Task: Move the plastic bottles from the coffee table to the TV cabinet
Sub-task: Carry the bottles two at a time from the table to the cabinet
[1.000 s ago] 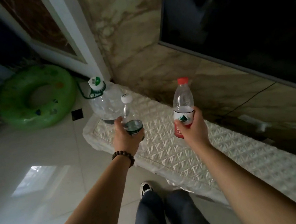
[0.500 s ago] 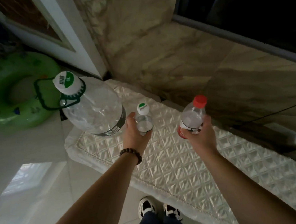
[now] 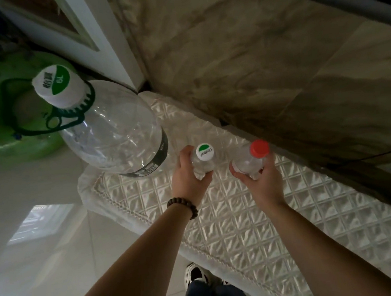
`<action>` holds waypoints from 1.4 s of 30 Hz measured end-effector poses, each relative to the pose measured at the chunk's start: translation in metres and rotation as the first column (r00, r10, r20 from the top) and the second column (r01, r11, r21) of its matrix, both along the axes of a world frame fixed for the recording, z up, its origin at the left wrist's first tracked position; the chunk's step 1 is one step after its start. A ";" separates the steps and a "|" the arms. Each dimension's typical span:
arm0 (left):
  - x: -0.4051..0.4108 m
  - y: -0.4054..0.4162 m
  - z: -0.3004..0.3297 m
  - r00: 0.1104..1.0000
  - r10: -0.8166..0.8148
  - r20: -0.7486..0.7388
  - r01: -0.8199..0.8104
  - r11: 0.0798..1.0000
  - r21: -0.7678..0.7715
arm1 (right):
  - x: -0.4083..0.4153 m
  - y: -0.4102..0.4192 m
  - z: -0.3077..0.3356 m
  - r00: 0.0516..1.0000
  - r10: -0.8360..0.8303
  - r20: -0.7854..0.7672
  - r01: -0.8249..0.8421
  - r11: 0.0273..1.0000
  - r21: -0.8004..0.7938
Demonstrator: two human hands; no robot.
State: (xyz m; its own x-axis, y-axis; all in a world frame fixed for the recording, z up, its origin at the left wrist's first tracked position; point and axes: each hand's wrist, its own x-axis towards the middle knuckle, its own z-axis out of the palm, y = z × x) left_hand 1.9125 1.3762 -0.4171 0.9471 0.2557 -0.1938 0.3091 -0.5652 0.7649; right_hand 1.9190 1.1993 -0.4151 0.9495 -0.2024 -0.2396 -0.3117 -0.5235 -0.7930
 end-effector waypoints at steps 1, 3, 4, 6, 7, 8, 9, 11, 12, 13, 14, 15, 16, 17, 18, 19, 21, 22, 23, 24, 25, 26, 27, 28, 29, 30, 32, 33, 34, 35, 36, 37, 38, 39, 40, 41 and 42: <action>-0.001 0.000 -0.001 1.000 -0.005 -0.003 0.005 1.000 -0.004 | 0.000 0.000 -0.001 1.000 -0.004 0.001 0.004 1.000 0.000; -0.002 0.000 0.000 1.000 -0.007 -0.002 0.007 1.000 -0.007 | 0.000 0.001 -0.002 1.000 -0.014 -0.004 0.014 1.000 -0.009; -0.001 0.000 0.000 1.000 -0.009 -0.003 0.009 1.000 -0.002 | 0.000 0.002 -0.003 1.000 -0.018 -0.011 0.018 1.000 -0.016; -0.001 -0.001 0.001 1.000 -0.016 -0.016 0.016 1.000 0.006 | 0.000 0.001 -0.003 0.999 -0.021 -0.026 0.020 0.999 -0.031; -0.001 -0.001 0.002 0.999 -0.019 -0.028 0.019 1.000 0.008 | 0.000 0.001 -0.002 0.999 -0.022 -0.033 0.021 0.999 -0.030; -0.002 -0.001 0.003 0.999 -0.021 -0.036 0.022 1.000 0.007 | 0.000 0.000 0.000 0.999 -0.021 -0.041 0.020 0.999 -0.025; -0.002 0.000 0.004 0.999 -0.025 -0.043 0.025 1.000 0.008 | -0.001 -0.001 0.002 0.999 -0.014 -0.047 0.013 1.000 -0.024; -0.006 0.001 0.011 0.998 -0.036 -0.048 0.038 0.999 0.034 | -0.003 -0.003 0.010 0.998 0.003 -0.057 -0.004 1.000 -0.031; -0.008 0.001 0.017 0.998 -0.044 -0.047 0.046 0.997 0.057 | -0.005 -0.003 0.015 0.998 0.007 -0.061 -0.008 1.000 -0.029; -0.011 0.001 0.025 0.998 -0.049 -0.044 0.053 0.995 0.086 | -0.007 -0.004 0.022 0.998 0.006 -0.066 -0.008 1.000 -0.024; -0.014 0.000 0.034 0.998 -0.052 -0.039 0.057 0.992 0.117 | -0.009 -0.004 0.030 0.998 0.007 -0.070 -0.009 1.000 -0.022; -0.018 0.000 0.045 0.998 -0.057 -0.033 0.061 0.987 0.148 | -0.012 -0.005 0.040 0.998 0.014 -0.067 -0.016 1.000 -0.025; -0.022 0.000 0.055 0.997 -0.065 -0.029 0.069 0.982 0.175 | -0.016 -0.005 0.051 0.998 0.029 -0.062 -0.031 0.999 -0.036; -0.027 0.000 0.067 0.997 -0.073 -0.028 0.077 0.977 0.200 | -0.020 -0.005 0.064 0.997 0.049 -0.056 -0.052 0.997 -0.055; -0.033 0.000 0.077 0.996 -0.079 -0.029 0.083 0.971 0.224 | -0.024 -0.005 0.075 0.996 0.070 -0.055 -0.074 0.994 -0.077; -0.039 0.000 0.089 0.996 -0.082 -0.033 0.088 0.965 0.248 | -0.029 -0.005 0.088 0.994 0.092 -0.057 -0.097 0.990 -0.098; -0.054 0.001 0.119 0.995 -0.088 -0.035 0.095 0.949 0.299 | -0.042 -0.005 0.118 0.990 0.131 -0.046 -0.136 0.982 -0.132; -0.063 0.002 0.134 0.995 -0.091 -0.035 0.097 0.943 0.319 | -0.049 -0.005 0.133 0.988 0.148 -0.037 -0.152 0.977 -0.149; -0.071 0.004 0.150 0.995 -0.090 -0.039 0.098 0.937 0.334 | -0.056 -0.005 0.148 0.986 0.167 -0.029 -0.169 0.971 -0.168; -0.080 0.005 0.164 0.995 -0.087 -0.049 0.098 0.933 0.346 | -0.063 -0.004 0.163 0.983 0.185 -0.022 -0.186 0.965 -0.186; -0.089 0.007 0.177 0.995 -0.081 -0.059 0.096 0.929 0.359 | -0.070 -0.003 0.177 0.979 0.203 -0.015 -0.201 0.959 -0.201; -0.096 0.008 0.190 0.995 -0.075 -0.066 0.094 0.924 0.371 | -0.077 -0.003 0.190 0.975 0.220 -0.008 -0.217 0.953 -0.211; -0.103 0.010 0.202 0.995 -0.072 -0.072 0.094 0.919 0.384 | -0.084 -0.002 0.201 0.971 0.238 0.000 -0.232 0.947 -0.222; -0.110 0.011 0.213 0.995 -0.068 -0.076 0.093 0.914 0.395 | -0.090 -0.001 0.212 0.967 0.256 0.008 -0.247 0.940 -0.236; -0.116 0.013 0.223 0.995 -0.062 -0.079 0.089 0.910 0.404 | -0.097 0.000 0.221 0.962 0.273 0.010 -0.262 0.932 -0.253; -0.122 0.015 0.232 0.995 -0.055 -0.084 0.085 0.908 0.411 | -0.104 0.001 0.228 0.958 0.287 0.007 -0.274 0.923 -0.269; -0.131 0.020 0.244 0.995 -0.039 -0.091 0.073 0.905 0.419 | -0.114 0.003 0.239 0.953 0.303 0.009 -0.287 0.913 -0.290; -0.135 0.022 0.248 0.995 -0.032 -0.092 0.067 0.906 0.418 | -0.119 0.004 0.244 0.951 0.310 0.015 -0.292 0.909 -0.296; -0.140 0.024 0.252 0.996 -0.024 -0.091 0.060 0.908 0.414 | -0.123 0.005 0.248 0.947 0.319 0.021 -0.298 0.905 -0.304; -0.144 0.026 0.255 0.996 -0.015 -0.089 0.050 0.911 0.409 | -0.126 0.006 0.251 0.944 0.327 0.028 -0.302 0.900 -0.315; -0.149 0.028 0.258 0.996 -0.005 -0.086 0.040 0.913 0.406 | -0.129 0.007 0.255 0.943 0.332 0.033 -0.304 0.896 -0.325; -0.154 0.030 0.262 0.997 0.005 -0.083 0.029 0.914 0.406 | -0.132 0.008 0.258 0.942 0.333 0.038 -0.303 0.894 -0.330; -0.159 0.033 0.265 0.997 0.017 -0.080 0.018 0.913 0.408 | -0.134 0.010 0.261 0.942 0.332 0.045 -0.300 0.894 -0.332; -0.164 0.035 0.268 0.997 0.030 -0.077 0.004 0.912 0.411 | -0.136 0.011 0.264 0.941 0.334 0.052 -0.299 0.894 -0.335; -0.170 0.037 0.270 0.996 0.045 -0.077 -0.009 0.911 0.412 | -0.137 0.013 0.267 0.938 0.341 0.060 -0.302 0.891 -0.338; -0.175 0.040 0.273 0.995 0.062 -0.080 -0.024 0.911 0.412 | -0.139 0.015 0.269 0.933 0.353 0.067 -0.311 0.887 -0.342; -0.181 0.043 0.275 0.993 0.082 -0.083 -0.040 0.910 0.412 | -0.141 0.018 0.271 0.925 0.371 0.075 -0.325 0.881 -0.345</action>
